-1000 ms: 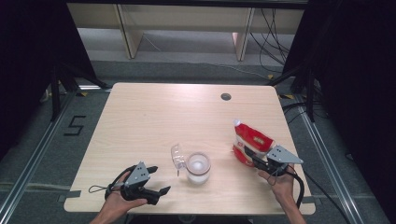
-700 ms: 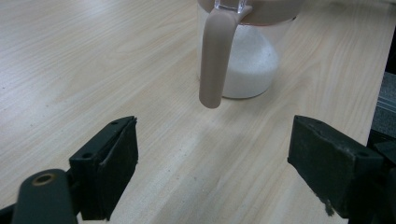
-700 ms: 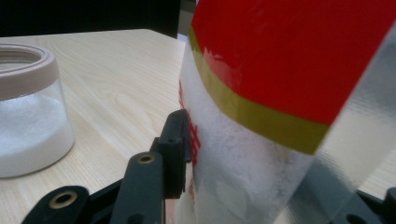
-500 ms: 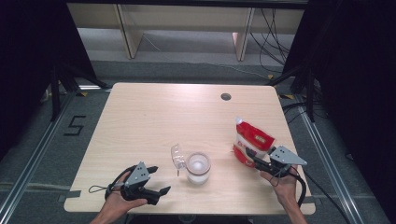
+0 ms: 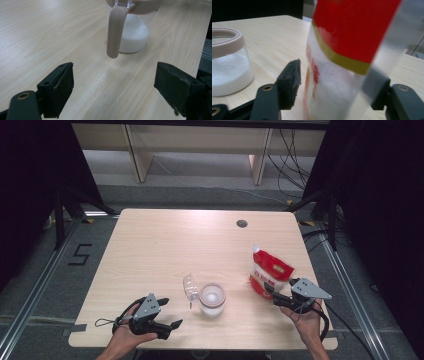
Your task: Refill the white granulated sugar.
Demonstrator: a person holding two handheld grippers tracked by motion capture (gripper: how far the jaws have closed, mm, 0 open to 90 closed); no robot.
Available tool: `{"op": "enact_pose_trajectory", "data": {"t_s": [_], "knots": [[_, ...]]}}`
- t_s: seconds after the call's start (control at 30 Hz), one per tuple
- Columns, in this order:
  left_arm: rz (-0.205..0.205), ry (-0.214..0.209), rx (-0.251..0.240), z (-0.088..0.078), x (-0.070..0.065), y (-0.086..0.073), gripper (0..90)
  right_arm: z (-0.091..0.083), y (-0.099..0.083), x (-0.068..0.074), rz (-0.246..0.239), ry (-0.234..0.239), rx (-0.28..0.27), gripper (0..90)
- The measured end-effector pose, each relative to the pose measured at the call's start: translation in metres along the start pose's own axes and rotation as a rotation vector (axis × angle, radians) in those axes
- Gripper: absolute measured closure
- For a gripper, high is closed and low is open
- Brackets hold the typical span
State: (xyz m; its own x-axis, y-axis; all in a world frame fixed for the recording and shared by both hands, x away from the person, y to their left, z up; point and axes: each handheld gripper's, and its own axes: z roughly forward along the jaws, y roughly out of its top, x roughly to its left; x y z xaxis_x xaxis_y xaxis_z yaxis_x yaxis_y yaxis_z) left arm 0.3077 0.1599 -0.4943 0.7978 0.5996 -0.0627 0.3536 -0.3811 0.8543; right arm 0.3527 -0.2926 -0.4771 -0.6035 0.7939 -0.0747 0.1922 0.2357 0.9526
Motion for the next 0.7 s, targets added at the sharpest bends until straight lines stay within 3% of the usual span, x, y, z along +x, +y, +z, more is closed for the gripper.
{"op": "enact_pose_trajectory", "data": {"t_s": [0.13,0.17,0.2,0.3,0.47,0.5,0.53,0.57,0.6,0.7], "knots": [[0.007,0.012,0.003,-0.001,0.0,0.0,15.6,-0.007,0.001,-0.002,0.015,-0.019,0.007,33.6],[0.006,0.012,0.002,-0.001,0.0,0.0,15.6,-0.009,0.001,0.0,0.039,-0.031,0.012,33.1],[0.004,0.012,0.002,-0.001,0.0,0.0,15.5,-0.01,0.002,-0.001,0.025,-0.031,0.01,32.5],[0.003,0.005,-0.007,0.0,0.0,0.0,15.5,-0.018,0.002,0.004,0.067,-0.068,0.027,31.9],[0.003,0.004,-0.008,0.0,0.001,0.001,15.2,-0.027,-0.002,0.003,0.083,-0.076,0.037,31.9],[0.021,0.003,-0.005,-0.001,0.002,0.002,15.3,-0.029,-0.002,0.005,0.116,-0.077,0.042,31.8],[0.021,0.003,-0.005,-0.001,0.002,0.002,15.3,-0.029,-0.002,0.005,0.116,-0.077,0.042,31.8],[-0.032,-0.001,-0.02,0.0,0.002,0.001,15.3,-0.032,-0.001,0.004,0.067,-0.077,0.05,31.6],[-0.044,-0.004,-0.019,-0.001,0.002,0.002,15.3,-0.033,-0.002,0.004,0.054,-0.095,0.04,31.2],[-0.039,0.001,-0.024,-0.002,0.003,0.004,15.3,-0.04,-0.002,0.008,0.101,-0.101,0.066,30.7]]}}
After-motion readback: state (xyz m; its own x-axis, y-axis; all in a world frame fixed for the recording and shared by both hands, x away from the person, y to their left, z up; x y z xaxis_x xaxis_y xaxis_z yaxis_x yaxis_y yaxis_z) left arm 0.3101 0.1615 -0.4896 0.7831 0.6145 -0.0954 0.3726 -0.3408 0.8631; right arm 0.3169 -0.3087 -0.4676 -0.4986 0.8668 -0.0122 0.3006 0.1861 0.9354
